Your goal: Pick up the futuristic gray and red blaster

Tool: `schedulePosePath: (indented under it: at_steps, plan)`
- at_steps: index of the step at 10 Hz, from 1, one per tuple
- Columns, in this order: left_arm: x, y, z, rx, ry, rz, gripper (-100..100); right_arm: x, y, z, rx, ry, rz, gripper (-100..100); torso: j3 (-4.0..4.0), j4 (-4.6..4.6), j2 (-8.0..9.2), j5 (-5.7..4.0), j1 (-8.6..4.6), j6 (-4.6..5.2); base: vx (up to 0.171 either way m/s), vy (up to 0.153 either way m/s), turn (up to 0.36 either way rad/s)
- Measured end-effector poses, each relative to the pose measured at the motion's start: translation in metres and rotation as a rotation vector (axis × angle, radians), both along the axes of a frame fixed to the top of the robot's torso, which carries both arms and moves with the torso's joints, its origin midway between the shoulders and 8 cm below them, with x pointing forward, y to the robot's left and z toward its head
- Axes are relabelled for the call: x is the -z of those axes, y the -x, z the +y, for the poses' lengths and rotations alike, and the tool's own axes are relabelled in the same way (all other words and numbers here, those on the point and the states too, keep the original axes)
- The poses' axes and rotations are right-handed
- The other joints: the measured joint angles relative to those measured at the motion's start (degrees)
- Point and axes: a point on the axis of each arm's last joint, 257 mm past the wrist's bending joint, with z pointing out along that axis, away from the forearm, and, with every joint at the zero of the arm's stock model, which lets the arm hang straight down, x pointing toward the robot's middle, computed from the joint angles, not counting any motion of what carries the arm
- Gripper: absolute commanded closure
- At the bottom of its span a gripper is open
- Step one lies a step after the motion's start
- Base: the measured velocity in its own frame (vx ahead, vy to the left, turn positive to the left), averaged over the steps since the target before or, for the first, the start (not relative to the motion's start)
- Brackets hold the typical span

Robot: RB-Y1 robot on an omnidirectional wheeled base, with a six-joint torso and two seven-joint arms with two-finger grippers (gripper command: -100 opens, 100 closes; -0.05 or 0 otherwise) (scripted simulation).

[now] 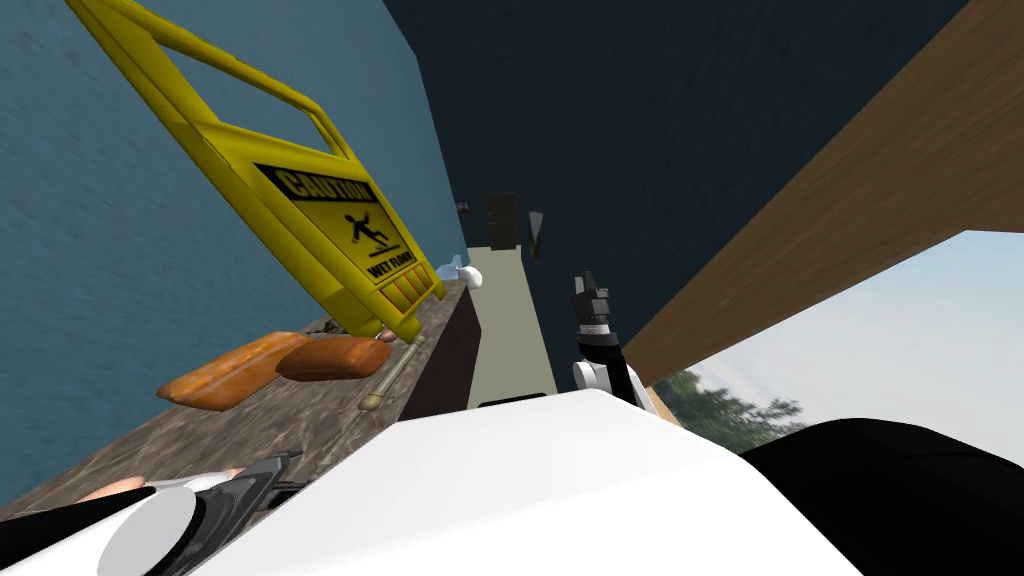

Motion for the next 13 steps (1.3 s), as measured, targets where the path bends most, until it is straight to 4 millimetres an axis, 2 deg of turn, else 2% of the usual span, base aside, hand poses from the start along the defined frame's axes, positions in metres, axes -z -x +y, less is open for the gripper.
schedulePosePath:
  at_steps: [4,8,9,10,13]
  plan:
    - [-0.001,0.026,-0.019,0.01,0.045,0.08,-100,0.0,0.0,0.0,0.0,0.0,0.0,0,0.01,0.0,0.01,0.0,0.0,0.0,0.026,0.026,-0.044]
    - [-0.01,0.039,-0.036,0.031,0.062,0.13,-100,0.0,0.0,0.0,0.0,0.0,0.0,0,0.05,0.02,0.09,0.0,-0.04,-0.01,0.007,0.016,-0.027]
    - [-0.01,0.039,-0.036,0.032,0.063,0.133,0,0.0,0.0,0.0,0.0,0.0,0.0,0,0.06,0.02,0.1,-0.01,-0.07,-0.01,0.0,0.0,0.0]
    - [-0.01,0.039,-0.036,0.032,0.063,0.133,-100,0.0,0.0,0.0,0.0,0.0,0.0,0,0.06,0.03,0.11,-0.01,-0.09,-0.01,-0.015,-0.012,-0.027]
    - [0.0,0.034,-0.027,0.023,0.064,0.131,-100,0.0,0.0,0.0,0.0,0.0,0.0,0,0.13,0.05,0.23,-0.03,-0.16,-0.01,-0.03,-0.018,-0.025]
